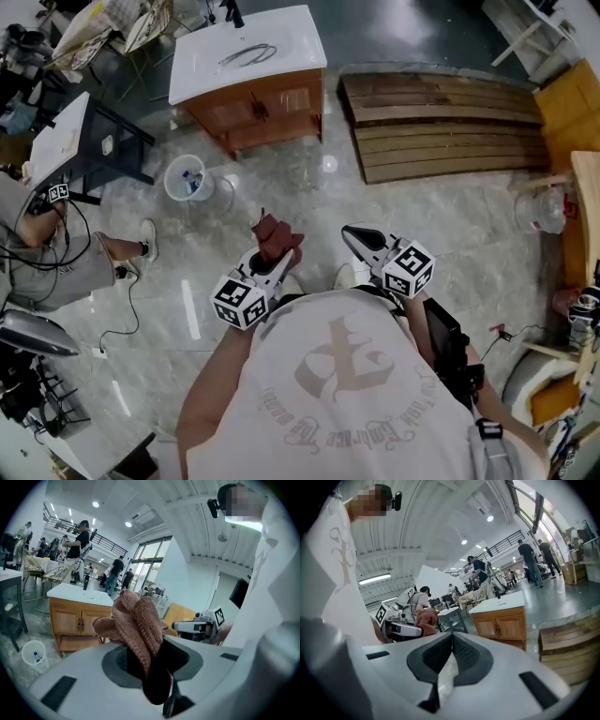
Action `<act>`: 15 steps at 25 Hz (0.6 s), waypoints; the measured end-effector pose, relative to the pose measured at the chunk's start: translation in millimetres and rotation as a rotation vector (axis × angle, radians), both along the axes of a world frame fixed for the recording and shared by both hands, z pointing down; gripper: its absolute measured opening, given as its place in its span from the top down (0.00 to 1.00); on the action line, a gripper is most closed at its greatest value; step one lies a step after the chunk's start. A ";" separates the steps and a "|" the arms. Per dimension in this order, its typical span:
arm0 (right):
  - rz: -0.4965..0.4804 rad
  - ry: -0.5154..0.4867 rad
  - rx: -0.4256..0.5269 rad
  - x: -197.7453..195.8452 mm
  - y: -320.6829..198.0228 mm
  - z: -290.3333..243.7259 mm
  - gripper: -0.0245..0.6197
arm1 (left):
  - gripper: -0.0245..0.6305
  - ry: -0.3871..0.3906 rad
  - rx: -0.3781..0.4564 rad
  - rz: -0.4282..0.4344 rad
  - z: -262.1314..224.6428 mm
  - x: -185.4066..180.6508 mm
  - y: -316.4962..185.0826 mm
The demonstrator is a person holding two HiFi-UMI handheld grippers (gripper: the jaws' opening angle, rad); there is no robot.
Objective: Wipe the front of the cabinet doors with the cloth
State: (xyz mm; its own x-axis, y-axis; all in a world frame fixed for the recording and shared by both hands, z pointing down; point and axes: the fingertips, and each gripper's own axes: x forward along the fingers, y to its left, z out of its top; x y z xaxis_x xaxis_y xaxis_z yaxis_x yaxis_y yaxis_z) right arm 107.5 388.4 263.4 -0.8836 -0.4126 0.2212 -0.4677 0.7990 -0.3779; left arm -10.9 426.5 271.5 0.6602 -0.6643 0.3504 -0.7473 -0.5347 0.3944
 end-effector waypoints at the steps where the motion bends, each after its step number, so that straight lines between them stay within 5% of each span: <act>1: -0.004 -0.002 -0.003 3.0 -0.6 2.2 0.94 | 0.78 -0.002 -0.003 -0.003 1.6 2.9 -0.7; 15: -0.095 0.010 -0.049 24.9 6.7 28.1 0.94 | 0.78 -0.065 -0.062 -0.068 15.6 22.0 11.6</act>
State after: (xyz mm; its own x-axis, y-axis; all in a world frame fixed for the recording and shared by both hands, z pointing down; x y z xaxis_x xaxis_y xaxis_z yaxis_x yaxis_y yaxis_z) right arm 132.4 395.2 291.5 -0.9160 -0.3152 0.2481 -0.3943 0.8210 -0.4130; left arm 11.1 438.2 287.2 0.5889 -0.6827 0.4326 -0.8062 -0.4582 0.3743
